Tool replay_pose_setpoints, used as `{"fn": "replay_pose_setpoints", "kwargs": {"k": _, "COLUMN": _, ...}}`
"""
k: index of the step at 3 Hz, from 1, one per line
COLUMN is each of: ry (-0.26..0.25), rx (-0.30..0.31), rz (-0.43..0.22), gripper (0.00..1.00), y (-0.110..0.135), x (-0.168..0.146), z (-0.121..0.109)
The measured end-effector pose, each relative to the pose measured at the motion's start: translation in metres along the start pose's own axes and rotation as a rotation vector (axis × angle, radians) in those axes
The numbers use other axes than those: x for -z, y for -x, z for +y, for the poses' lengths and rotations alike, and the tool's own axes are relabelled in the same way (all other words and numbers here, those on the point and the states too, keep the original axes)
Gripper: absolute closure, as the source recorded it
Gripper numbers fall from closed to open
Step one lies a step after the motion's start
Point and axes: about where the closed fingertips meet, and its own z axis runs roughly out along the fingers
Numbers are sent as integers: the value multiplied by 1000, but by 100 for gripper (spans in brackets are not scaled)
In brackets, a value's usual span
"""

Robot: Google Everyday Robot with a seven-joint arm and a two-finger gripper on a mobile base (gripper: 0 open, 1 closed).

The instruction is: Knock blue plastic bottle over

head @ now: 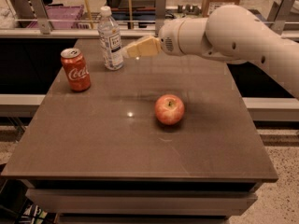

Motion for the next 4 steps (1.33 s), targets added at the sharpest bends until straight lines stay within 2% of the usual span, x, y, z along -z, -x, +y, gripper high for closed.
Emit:
{"fn": "replay_pose_setpoints", "kwargs": {"k": 2, "ry": 93, "rx": 63, "rz": 19, "gripper": 0, "y": 14, "x": -51, "z": 10}}
{"fn": "replay_pose_setpoints", "kwargs": {"k": 3, "ry": 114, "rx": 75, "rz": 15, "gripper": 0, "y": 19, "x": -71, "z": 14}}
{"fn": "replay_pose_setpoints", "kwargs": {"k": 4, "ry": 111, "rx": 48, "rz": -13, "gripper": 0, "y": 19, "x": -86, "z": 14}}
